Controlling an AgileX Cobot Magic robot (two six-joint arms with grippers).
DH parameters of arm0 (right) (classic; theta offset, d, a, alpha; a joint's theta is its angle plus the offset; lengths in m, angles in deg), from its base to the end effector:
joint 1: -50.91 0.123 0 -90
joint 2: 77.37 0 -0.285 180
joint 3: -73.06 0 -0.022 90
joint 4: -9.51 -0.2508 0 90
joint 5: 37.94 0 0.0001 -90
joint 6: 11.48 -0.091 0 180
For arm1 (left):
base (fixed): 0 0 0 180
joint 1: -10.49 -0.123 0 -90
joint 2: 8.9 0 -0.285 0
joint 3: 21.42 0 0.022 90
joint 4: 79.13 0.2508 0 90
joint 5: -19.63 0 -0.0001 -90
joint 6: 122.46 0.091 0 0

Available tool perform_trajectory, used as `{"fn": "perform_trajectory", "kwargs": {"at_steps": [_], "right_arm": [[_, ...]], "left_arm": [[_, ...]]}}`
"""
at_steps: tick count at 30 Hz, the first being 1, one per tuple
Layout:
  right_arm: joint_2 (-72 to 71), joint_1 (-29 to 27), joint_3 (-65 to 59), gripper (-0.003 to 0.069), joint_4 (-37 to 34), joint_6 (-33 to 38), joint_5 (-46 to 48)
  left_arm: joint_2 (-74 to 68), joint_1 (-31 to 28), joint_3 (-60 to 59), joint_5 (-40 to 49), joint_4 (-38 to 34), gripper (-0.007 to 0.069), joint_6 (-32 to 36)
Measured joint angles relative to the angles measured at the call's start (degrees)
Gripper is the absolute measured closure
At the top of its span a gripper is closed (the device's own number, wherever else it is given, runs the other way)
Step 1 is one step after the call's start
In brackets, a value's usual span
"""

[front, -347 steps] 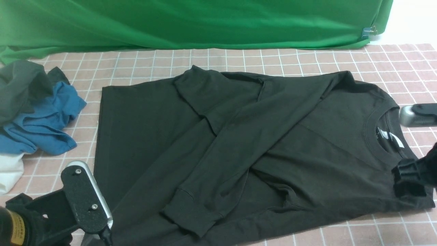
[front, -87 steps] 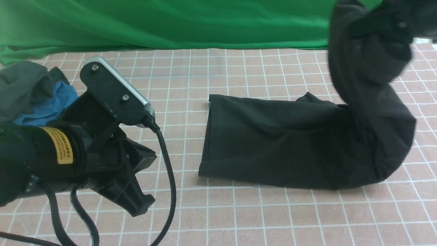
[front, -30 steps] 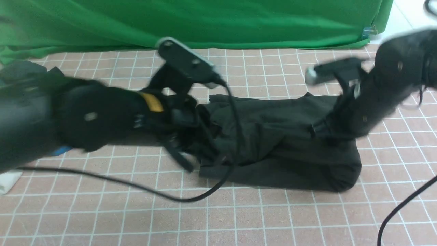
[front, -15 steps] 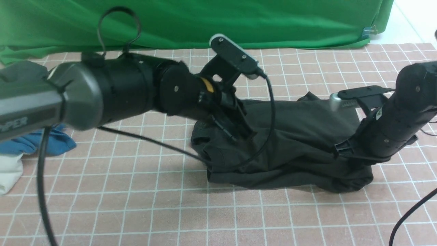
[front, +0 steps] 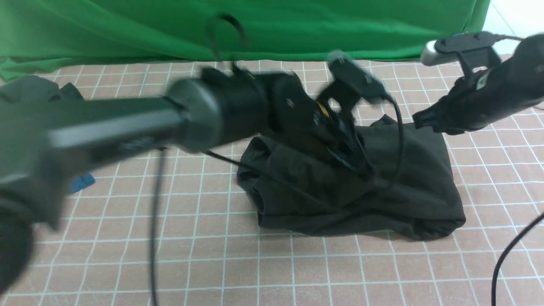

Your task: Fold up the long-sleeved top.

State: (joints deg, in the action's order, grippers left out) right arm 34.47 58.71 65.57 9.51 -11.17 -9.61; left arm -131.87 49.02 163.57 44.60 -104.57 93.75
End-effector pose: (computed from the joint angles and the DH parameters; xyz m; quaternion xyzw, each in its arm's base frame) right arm 0.3805 0.0521 0.2069 -0.0679 0.9580 0.0182 0.2779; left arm 0.3366 -0.2891 0.1945 0.4344 0.8320 -0.1578 0.3068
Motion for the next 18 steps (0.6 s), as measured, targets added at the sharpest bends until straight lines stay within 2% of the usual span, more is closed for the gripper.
{"fn": "perform_trajectory", "kwargs": {"at_steps": [5, 9, 14, 18], "right_arm": [[7.6, -3.1, 3.2, 0.0626, 0.0, 0.6, -1.2], [11.5, -4.1, 5.6, 0.0626, 0.0, 1.9, -1.0], [11.6, -4.1, 8.1, 0.0626, 0.0, 2.8, 1.6], [6.6, -4.2, 9.5, 0.0626, 0.0, 3.0, 5.2]], "left_arm": [[-5.3, 0.4, 0.3, 8.3, 1.8, 0.0606, -0.1], [-5.5, 0.4, 1.2, 11.3, 4.5, 0.0606, -0.7], [-5.1, 0.4, 2.1, 15.6, 7.4, 0.0606, -1.3], [-0.3, 0.5, 1.4, 21.5, 13.6, 0.0606, -5.0]]}}
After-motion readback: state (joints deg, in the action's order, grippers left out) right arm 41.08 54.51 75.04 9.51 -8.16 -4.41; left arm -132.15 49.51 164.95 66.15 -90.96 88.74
